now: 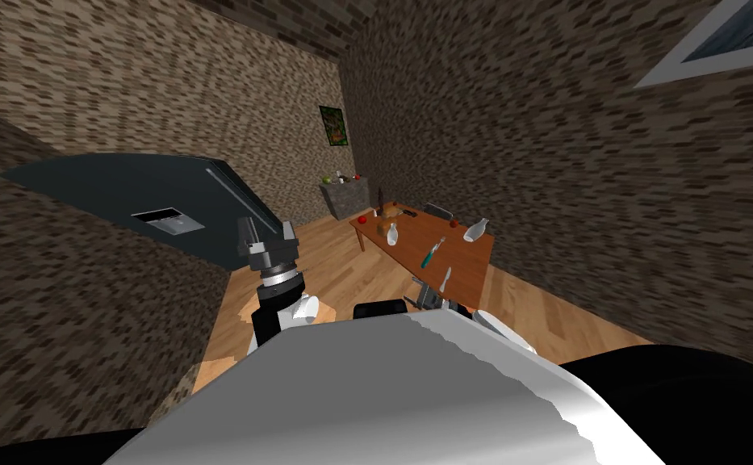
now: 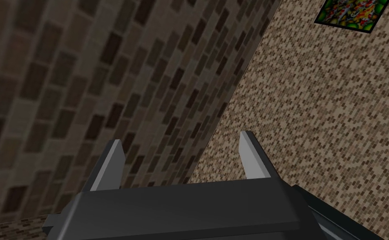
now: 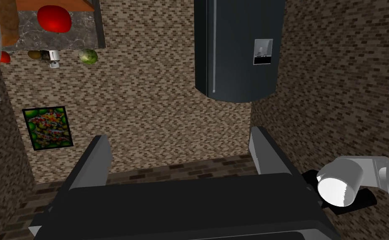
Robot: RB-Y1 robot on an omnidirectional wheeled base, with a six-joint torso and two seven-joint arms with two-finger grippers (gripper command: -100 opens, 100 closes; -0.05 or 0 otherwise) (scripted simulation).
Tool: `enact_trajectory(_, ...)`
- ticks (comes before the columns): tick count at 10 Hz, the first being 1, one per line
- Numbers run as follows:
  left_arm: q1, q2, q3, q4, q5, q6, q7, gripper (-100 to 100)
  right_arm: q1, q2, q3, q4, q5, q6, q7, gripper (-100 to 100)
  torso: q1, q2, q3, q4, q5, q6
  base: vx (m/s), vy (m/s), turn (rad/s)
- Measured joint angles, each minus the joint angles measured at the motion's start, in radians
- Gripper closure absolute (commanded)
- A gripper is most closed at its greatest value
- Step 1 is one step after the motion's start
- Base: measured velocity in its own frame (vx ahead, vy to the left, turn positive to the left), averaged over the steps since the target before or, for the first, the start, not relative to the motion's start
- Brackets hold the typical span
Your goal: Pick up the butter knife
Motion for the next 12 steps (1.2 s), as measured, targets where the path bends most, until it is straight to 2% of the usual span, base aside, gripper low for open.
enact_trajectory(3, 0.000, 0.000, 0.000, 0.000, 0.000, 0.000, 0.000, 0, -0.003, -0.049, 0.023, 0.050, 0.066, 0.012, 0.036, -100, 0.000, 0.000, 0.000, 0.000, 0.000, 0.001, 0.033, -0.016, 0.225)
enact_trajectory(5, 0.000, 0.000, 0.000, 0.000, 0.000, 0.000, 0.000, 0, 0.004, -0.075, 0.038, 0.096, 0.111, 0.009, 0.080, -100, -0.001, 0.000, 0.000, 0.000, 0.000, 0.001, 0.038, -0.025, 0.139)
enact_trajectory(6, 0.000, 0.000, 0.000, 0.000, 0.000, 0.000, 0.000, 0, -0.006, -0.101, 0.039, 0.140, 0.129, -0.001, 0.100, -100, -0.001, -0.001, 0.000, 0.000, 0.000, 0.000, 0.060, -0.041, 0.402)
enact_trajectory(7, 0.000, 0.000, 0.000, 0.000, 0.000, 0.000, 0.000, 0, 0.002, -0.132, 0.049, 0.170, 0.157, 0.001, 0.128, -100, -0.002, -0.002, -0.001, 0.000, 0.000, 0.000, 0.046, -0.043, 0.130)
enact_trajectory(9, 0.000, 0.000, 0.000, 0.000, 0.000, 0.000, 0.000, 0, 0.018, -0.174, 0.064, 0.188, 0.208, 0.020, 0.154, -100, -0.002, -0.001, -0.001, 0.000, 0.000, 0.001, 0.035, -0.033, 0.146)
enact_trajectory(10, 0.000, 0.000, 0.000, 0.000, 0.000, 0.000, 0.000, 0, 0.008, -0.178, 0.072, 0.219, 0.226, 0.022, 0.171, -100, -0.001, 0.000, 0.000, 0.000, 0.000, 0.001, 0.031, -0.025, 0.232)
enact_trajectory(11, 0.000, 0.000, 0.000, 0.000, 0.000, 0.000, 0.000, 0, 0.001, -0.204, 0.091, 0.227, 0.262, 0.040, 0.170, -100, -0.001, 0.000, 0.000, 0.000, 0.000, 0.000, 0.032, -0.029, 0.104)
enact_trajectory(12, 0.000, 0.000, 0.000, 0.000, 0.000, 0.000, 0.000, 0, -0.001, -0.214, 0.092, 0.249, 0.271, 0.041, 0.180, -100, -0.001, 0.000, 0.000, 0.000, 0.000, 0.001, 0.042, -0.031, 0.174)
